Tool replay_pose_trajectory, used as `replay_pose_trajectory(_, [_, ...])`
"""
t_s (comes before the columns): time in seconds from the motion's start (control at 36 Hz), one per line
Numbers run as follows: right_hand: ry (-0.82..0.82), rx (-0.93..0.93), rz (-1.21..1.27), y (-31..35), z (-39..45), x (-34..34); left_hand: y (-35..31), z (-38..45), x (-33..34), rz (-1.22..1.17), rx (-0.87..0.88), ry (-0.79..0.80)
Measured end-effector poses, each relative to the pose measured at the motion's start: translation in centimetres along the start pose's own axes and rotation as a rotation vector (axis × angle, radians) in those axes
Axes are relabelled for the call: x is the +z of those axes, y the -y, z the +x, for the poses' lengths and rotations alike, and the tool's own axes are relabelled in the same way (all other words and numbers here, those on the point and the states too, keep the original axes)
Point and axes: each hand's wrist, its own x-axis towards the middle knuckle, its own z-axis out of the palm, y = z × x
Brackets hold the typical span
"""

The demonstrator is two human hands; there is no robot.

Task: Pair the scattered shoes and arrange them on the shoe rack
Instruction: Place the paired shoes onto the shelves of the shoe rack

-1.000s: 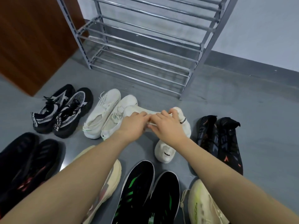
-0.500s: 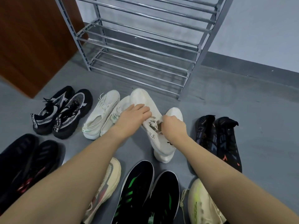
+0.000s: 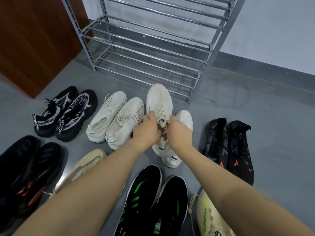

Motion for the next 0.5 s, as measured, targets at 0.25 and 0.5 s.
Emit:
replay_pose_trajectory(0.25, [-0.032, -0.011, 0.094, -1.7, 0.6, 1.5, 1.6, 0.9, -1.1, -0.057, 0.123, -0.159])
replay_pose_trajectory(0.5, [0.184, 0.012, 0.361, -5.8, -0.7, 3.9, 4.1, 1.8, 1.3, -0.035, 0.19, -0.187])
